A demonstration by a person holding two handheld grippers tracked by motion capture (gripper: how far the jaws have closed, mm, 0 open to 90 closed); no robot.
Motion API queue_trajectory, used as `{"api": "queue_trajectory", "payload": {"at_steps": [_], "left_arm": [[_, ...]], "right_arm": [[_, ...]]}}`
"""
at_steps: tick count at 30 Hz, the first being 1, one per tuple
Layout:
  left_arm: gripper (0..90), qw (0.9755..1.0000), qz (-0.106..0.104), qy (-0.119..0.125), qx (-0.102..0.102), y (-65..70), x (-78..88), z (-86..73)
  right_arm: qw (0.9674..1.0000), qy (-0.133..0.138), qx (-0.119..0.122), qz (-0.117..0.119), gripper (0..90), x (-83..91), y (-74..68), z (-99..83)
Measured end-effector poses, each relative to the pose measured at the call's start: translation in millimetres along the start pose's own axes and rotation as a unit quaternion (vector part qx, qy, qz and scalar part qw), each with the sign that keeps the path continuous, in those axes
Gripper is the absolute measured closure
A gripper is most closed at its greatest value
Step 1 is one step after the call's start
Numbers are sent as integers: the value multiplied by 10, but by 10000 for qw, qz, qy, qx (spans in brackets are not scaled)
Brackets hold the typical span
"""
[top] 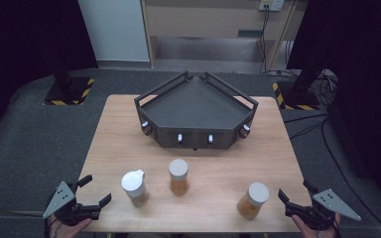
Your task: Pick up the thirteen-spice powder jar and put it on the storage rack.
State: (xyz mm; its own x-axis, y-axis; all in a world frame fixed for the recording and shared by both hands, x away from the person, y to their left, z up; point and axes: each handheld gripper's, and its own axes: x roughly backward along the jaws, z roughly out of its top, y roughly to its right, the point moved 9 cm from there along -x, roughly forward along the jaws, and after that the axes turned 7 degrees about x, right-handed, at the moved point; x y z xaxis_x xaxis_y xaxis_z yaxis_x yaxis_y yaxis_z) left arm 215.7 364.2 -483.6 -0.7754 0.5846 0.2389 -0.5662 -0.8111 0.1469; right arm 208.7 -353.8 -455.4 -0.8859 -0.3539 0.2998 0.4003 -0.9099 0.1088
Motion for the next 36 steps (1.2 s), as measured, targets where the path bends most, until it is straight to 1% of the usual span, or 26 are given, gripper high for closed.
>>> {"api": "queue_trajectory", "payload": {"at_steps": [3,5,6,9,11,16,22,29,36], "left_arm": [[15,10000,4,-7,0,3,-3,2],[15,10000,7,11,8,4,-5,4],[15,10000,-1,24,37,-3,-6,1],[15,10000,-27,59,41,-9,4,-3],[15,9999,-8,110,72,-17,25,-2],[14,9998,79,159,101,-17,41,4],[11,9995,173,215,143,-5,54,37],[10,9995,193,229,136,-7,44,131],[9,9997,175,144,130,11,17,258]], "right_arm": [[10000,2,24,11,60,-2,-1,-2],[10000,-24,27,62,59,-9,1,-10],[10000,-39,14,73,59,-9,0,-11],[9999,11,41,98,61,-5,-1,-11],[9999,61,41,113,63,-2,1,-8],[9999,43,111,115,63,3,-19,4],[9999,66,90,128,64,4,-11,-2],[9998,70,79,144,64,1,-9,-4],[9998,59,93,143,65,-3,-10,-4]]}}
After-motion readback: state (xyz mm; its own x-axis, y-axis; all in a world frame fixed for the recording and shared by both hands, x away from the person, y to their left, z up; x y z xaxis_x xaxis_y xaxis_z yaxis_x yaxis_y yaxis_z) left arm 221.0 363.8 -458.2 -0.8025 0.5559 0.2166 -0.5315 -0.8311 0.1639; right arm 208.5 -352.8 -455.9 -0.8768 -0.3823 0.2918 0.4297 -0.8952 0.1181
